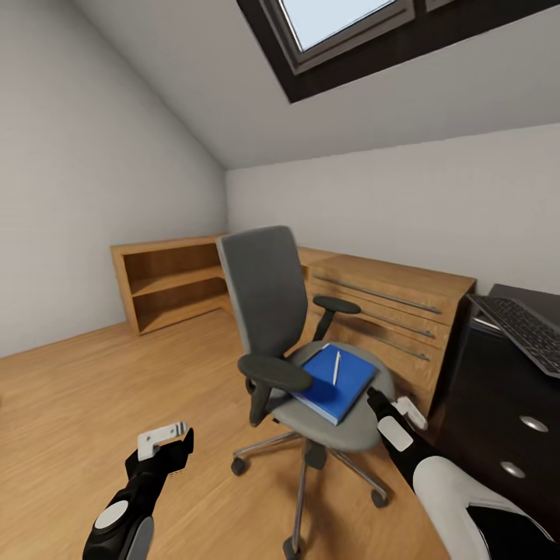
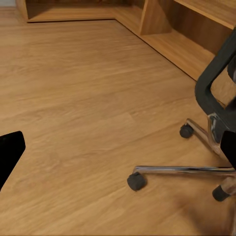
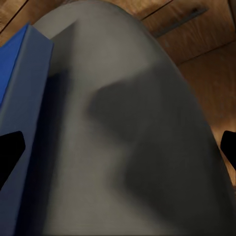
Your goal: In the bedroom, organize the workspace by keeping the computer under the desk, ensuring the monitor is on the desk, placing the keyboard on the desk next to the monitor, placing the mouse on the desk next to the keyboard, moving the folder from the swivel chair onto the desk next to the mouse, stacking the notebook on top of the folder with the pen on top of the notebook, and positioning the swivel chair next to the desk.
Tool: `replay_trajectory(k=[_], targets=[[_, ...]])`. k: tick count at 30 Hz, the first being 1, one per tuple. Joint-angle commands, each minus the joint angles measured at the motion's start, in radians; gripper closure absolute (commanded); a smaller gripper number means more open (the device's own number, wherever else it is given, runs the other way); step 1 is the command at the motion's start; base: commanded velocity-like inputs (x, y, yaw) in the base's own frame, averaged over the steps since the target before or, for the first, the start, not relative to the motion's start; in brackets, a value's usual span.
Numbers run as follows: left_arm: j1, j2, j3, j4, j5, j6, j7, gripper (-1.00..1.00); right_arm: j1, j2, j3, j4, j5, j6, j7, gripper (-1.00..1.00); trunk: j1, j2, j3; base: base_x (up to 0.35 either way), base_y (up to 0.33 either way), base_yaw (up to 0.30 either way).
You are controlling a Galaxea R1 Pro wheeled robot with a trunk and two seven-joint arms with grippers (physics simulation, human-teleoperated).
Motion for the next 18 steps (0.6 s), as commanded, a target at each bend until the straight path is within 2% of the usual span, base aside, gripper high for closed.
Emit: replay_trajectory(k=[1, 6, 18], targets=[[-0.001, 0.0, -0.002, 0.0, 0.01, 0.003, 0.008, -1.0, -0.001, 0.001, 0.008, -0.001, -0.017, -0.002, 0.004, -1.0, 0.0, 0.0, -0.001, 0.322, 0.089, 0.003], [0.0, 0.0, -0.003, 0.005, 0.01, 0.005, 0.009, -1.0, -0.001, 0.001, 0.008, 0.0, -0.016, -0.002, 0.005, -1.0, 0.0, 0.0, -0.001, 0.201, 0.033, 0.001], [-0.001, 0.0, -0.005, 0.005, 0.011, 0.004, 0.012, -1.0, 0.0, 0.001, 0.008, -0.001, -0.015, -0.002, 0.005, -1.0, -0.003, 0.007, 0.002, 0.01, 0.001, 0.0]])
